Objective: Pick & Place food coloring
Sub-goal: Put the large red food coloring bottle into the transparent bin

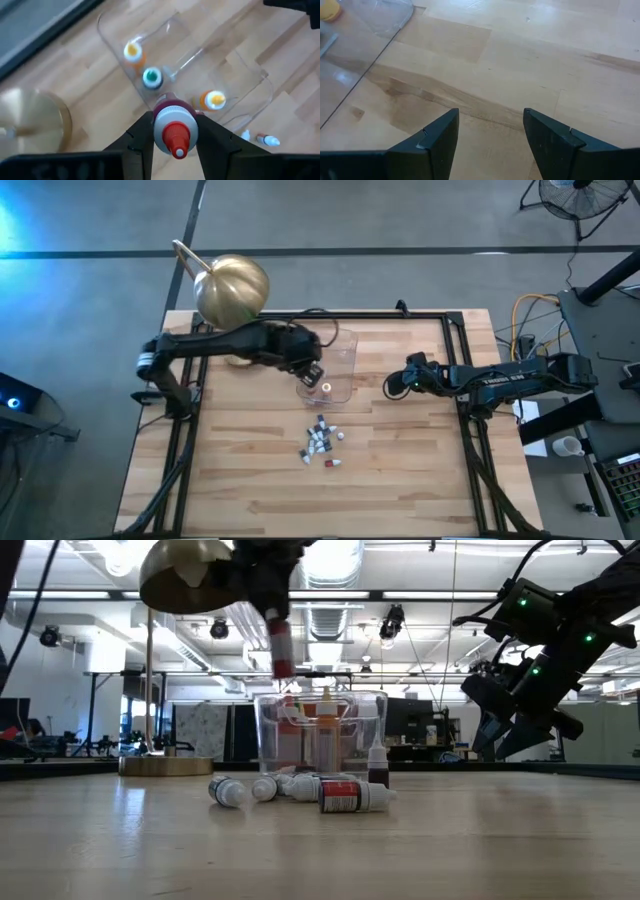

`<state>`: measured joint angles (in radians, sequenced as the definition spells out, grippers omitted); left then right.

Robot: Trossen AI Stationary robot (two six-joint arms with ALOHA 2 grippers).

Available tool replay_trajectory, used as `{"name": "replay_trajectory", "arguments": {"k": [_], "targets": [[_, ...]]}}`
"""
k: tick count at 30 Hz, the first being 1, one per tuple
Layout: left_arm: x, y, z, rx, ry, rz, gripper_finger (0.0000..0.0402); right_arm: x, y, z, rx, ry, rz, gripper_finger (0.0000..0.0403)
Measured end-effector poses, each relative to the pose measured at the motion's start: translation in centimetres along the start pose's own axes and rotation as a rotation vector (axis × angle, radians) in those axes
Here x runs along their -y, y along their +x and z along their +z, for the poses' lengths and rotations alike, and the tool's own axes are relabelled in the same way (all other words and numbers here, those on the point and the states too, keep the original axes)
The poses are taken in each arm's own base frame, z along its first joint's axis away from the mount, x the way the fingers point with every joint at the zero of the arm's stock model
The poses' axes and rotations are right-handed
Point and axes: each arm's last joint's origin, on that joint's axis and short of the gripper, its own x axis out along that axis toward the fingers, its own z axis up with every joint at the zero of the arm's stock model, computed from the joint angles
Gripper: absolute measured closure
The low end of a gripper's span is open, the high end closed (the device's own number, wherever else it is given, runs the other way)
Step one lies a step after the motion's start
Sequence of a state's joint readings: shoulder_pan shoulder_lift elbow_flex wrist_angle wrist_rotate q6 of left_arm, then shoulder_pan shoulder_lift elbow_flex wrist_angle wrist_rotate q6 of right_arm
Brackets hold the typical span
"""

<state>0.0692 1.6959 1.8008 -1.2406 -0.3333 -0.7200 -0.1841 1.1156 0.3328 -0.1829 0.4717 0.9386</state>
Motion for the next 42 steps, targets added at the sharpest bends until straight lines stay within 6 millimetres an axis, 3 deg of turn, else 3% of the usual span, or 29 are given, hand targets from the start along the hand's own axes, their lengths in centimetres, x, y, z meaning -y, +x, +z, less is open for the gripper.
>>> {"name": "replay_trajectory", "arguments": {"k": [5,12,21,25,42], "targets": [[1.9,1.0,3.5,0.070,0.102,-0.029,0.0308,0.0,0.0,0.0,0.000,-0.010,0.000,0.0188],[3.1,5.9,6.4,-0.035,0.228,-0.032,0.0308,0.0,0.0,0.0,0.000,-0.025,0.001,0.0188],[4.7,12.9,5.5,-0.235,0.340,-0.080,0.0308,0.0,0.0,0.0,-0.004,-0.024,0.003,0.0188],[4.9,15.1,4.8,-0.296,0.351,-0.063,0.0308,0.0,0.0,0.0,-0.004,-0.023,0.003,0.0188],[4.7,15.8,4.7,-0.304,0.347,-0.024,0.0301,0.0,0.0,0.0,-0.003,-0.030,0.003,0.0188]]}}
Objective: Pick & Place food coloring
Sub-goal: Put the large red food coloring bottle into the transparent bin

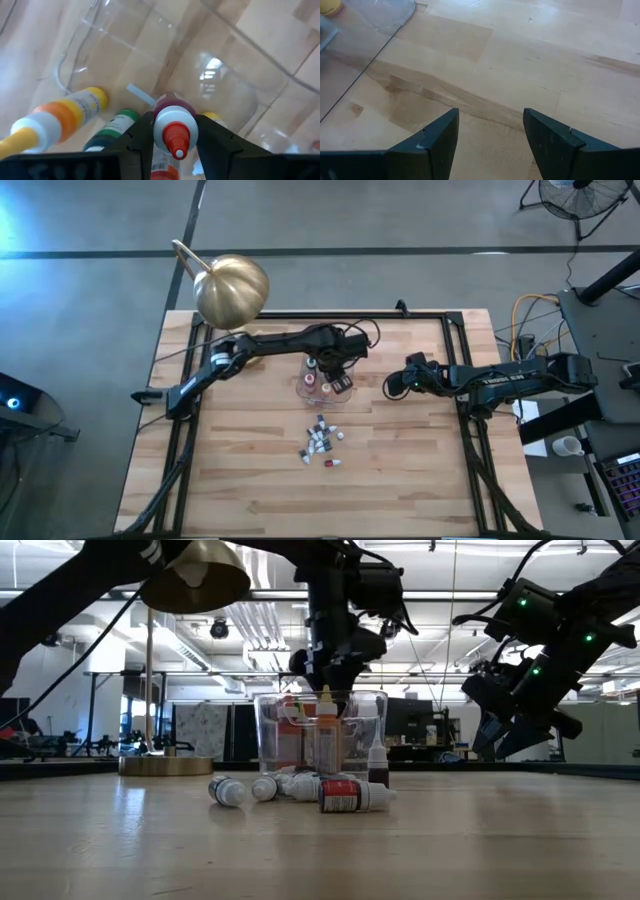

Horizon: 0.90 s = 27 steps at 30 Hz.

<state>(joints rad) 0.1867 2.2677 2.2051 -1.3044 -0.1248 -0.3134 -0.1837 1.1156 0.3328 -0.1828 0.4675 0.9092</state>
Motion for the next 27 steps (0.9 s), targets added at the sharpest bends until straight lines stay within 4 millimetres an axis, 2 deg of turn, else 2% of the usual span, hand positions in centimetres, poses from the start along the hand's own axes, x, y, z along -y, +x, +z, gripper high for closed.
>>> {"name": "replay_trajectory", "arguments": {"k": [17,27], "targets": [[-0.3,-0.1,-0.1,0.009,0.023,0.097,0.0298,0.0,0.0,0.0,0.001,0.005,-0.001,0.0188],[-0.7,-1.6,-0.5,0.030,0.013,0.148,0.0256,0.0,0.0,0.0,0.002,0.007,-0.001,0.0188]]}}
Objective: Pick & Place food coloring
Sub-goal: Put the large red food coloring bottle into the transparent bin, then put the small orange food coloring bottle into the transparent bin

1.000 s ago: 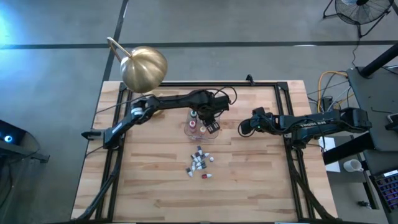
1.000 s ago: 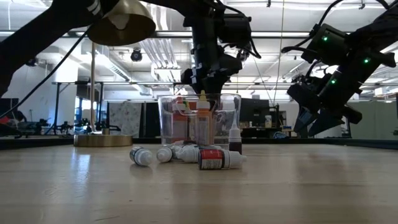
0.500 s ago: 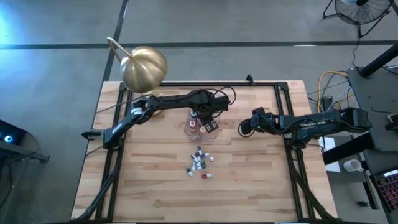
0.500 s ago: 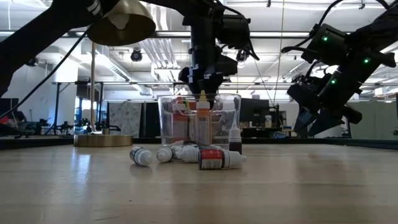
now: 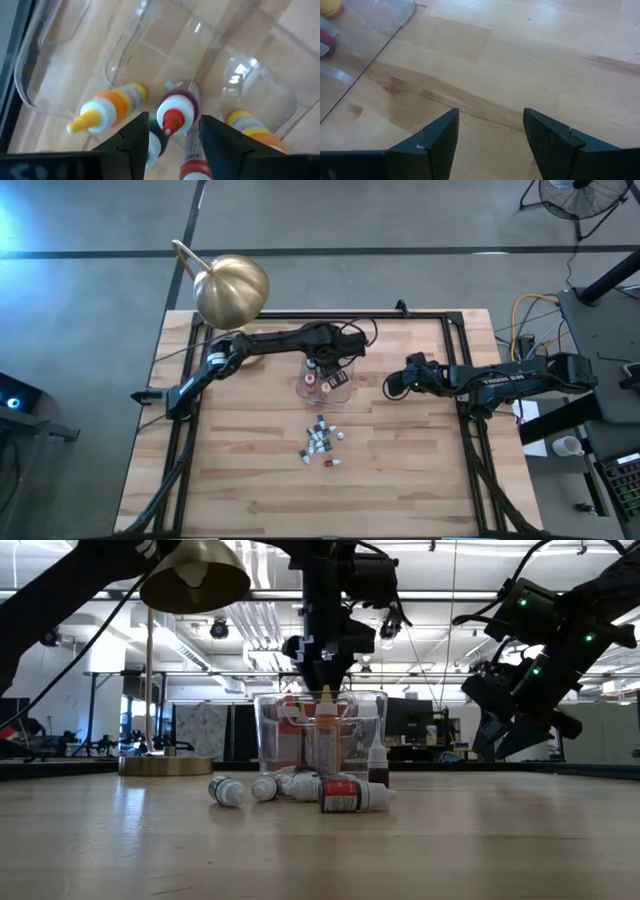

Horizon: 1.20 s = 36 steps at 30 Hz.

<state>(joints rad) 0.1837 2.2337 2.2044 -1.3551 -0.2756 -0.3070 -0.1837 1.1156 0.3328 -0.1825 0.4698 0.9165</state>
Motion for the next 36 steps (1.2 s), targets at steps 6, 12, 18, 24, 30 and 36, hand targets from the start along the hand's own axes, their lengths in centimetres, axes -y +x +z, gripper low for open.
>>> {"name": "replay_trajectory", "arguments": {"k": [6,12,18,24,30,36], "targets": [[-0.1,-0.8,-0.2,0.008,-0.020,-0.003,0.0253,0.0,0.0,0.0,0.000,0.000,-0.001,0.0188],[-0.6,-3.4,-0.6,0.082,-0.040,-0.003,0.0252,0.0,0.0,0.0,0.000,-0.003,-0.001,0.0188],[-1.0,-8.2,-2.1,0.210,-0.041,0.050,0.0252,0.0,0.0,0.0,-0.003,-0.018,0.002,0.0188],[-0.6,-12.6,-4.3,0.328,-0.069,0.084,0.0252,-0.4,-0.1,0.0,-0.059,-0.105,0.070,0.0188],[0.5,-15.3,-6.9,0.363,-0.159,0.091,0.0252,-1.6,-0.6,1.0,-0.090,-0.062,0.150,0.0188],[2.6,-16.8,-9.6,0.395,-0.225,0.167,0.0252,-4.1,-2.0,1.9,-0.123,-0.212,0.359,0.0188]]}}
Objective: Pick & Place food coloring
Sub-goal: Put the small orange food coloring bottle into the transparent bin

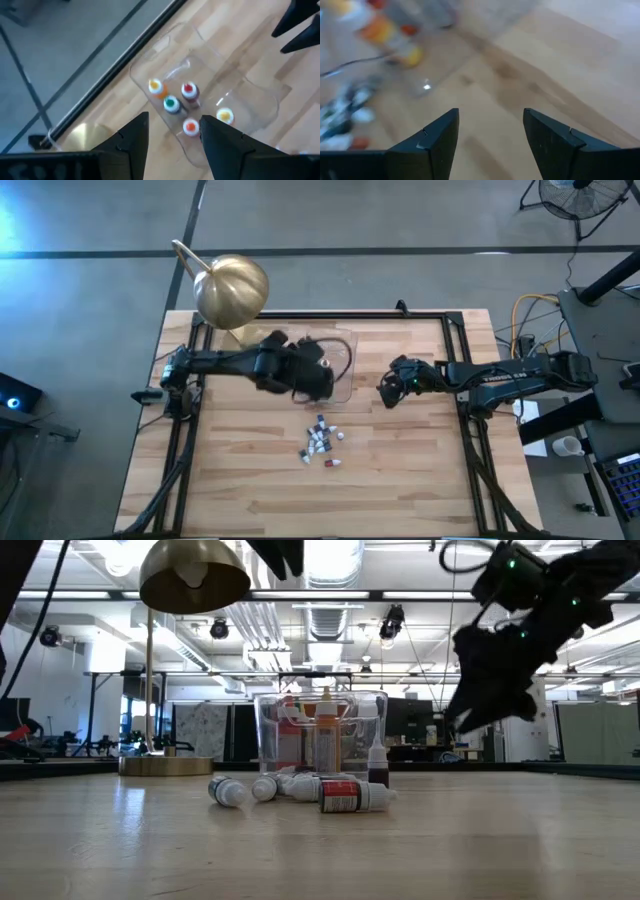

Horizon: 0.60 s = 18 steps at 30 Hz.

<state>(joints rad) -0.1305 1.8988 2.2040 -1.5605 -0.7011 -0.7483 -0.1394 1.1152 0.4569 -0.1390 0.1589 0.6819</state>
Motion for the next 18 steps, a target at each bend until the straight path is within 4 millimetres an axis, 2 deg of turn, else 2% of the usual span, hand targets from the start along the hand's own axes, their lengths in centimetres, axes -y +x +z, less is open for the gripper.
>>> {"name": "replay_trajectory", "arguments": {"k": [3,9,15,18], "targets": [[1.0,-0.7,-1.0,0.001,-0.036,-0.012,0.0252,-1.2,-0.4,-0.1,-0.004,-0.106,0.049,0.0188],[2.4,-1.1,-3.8,-0.024,-0.092,-0.007,0.0252,-2.7,-0.8,-1.5,-0.039,-0.245,0.116,0.0188],[1.1,-0.9,-8.4,-0.072,-0.161,0.037,0.0252,-4.2,-1.3,-2.3,-0.018,-0.318,0.199,0.0188],[0.2,-0.9,-11.0,-0.056,-0.230,-0.024,0.0252,-5.0,-1.2,-2.3,0.025,-0.316,0.250,0.0188]]}}
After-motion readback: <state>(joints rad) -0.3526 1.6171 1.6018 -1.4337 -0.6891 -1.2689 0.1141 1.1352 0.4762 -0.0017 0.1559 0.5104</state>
